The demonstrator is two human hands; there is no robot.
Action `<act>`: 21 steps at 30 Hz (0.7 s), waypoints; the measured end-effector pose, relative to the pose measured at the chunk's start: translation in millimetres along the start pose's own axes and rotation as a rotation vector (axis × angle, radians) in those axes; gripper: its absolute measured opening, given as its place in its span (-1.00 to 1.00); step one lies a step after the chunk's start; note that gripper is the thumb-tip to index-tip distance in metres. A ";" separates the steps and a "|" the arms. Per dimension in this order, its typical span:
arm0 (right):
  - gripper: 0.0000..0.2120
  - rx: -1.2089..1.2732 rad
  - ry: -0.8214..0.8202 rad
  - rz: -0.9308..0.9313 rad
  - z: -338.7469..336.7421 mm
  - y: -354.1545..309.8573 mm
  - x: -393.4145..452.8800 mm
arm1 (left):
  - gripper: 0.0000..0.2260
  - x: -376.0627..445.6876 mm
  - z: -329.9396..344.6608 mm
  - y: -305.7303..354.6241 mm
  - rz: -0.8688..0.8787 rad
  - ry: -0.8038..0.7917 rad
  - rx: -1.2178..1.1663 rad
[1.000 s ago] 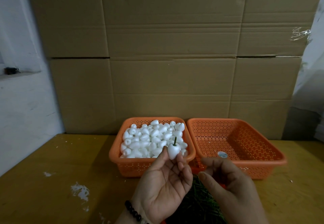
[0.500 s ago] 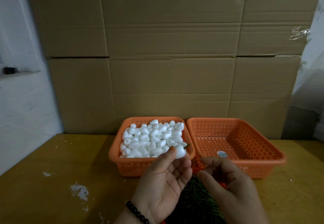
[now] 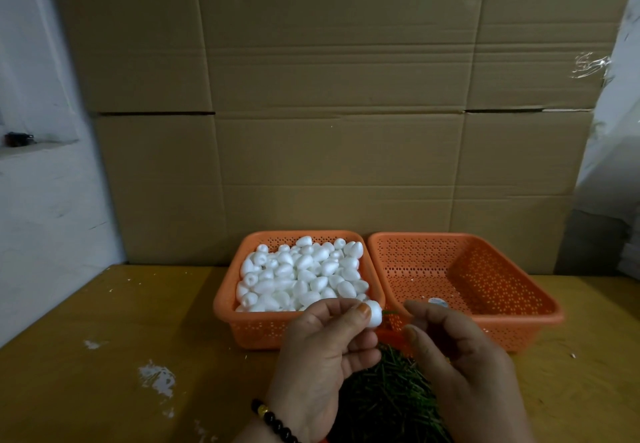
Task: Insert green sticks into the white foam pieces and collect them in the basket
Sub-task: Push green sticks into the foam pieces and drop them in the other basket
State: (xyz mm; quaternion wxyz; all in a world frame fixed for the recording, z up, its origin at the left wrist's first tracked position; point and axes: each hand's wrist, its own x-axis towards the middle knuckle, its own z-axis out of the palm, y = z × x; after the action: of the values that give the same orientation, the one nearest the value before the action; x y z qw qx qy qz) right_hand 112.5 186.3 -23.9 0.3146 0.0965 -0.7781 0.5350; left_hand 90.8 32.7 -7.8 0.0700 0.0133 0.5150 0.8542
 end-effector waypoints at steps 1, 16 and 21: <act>-0.73 -0.008 0.006 -0.021 -0.1 -0.7 0.7 | -0.63 -0.6 0.5 -0.4 -0.011 -0.017 0.007; -0.85 -0.057 0.038 -0.162 0.8 3.3 3.2 | -0.62 -4.3 6.0 0.5 -0.071 -0.068 0.036; -0.88 -0.086 0.035 -0.183 0.1 2.3 3.0 | -0.68 -4.4 6.0 0.7 -0.067 -0.073 0.050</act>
State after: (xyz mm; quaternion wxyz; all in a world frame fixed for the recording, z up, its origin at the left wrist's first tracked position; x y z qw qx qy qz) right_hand 109.0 187.6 -23.9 0.3797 0.1442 -0.7826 0.4718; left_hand 95.7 37.0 -4.1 0.1168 0.0288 0.5336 0.8371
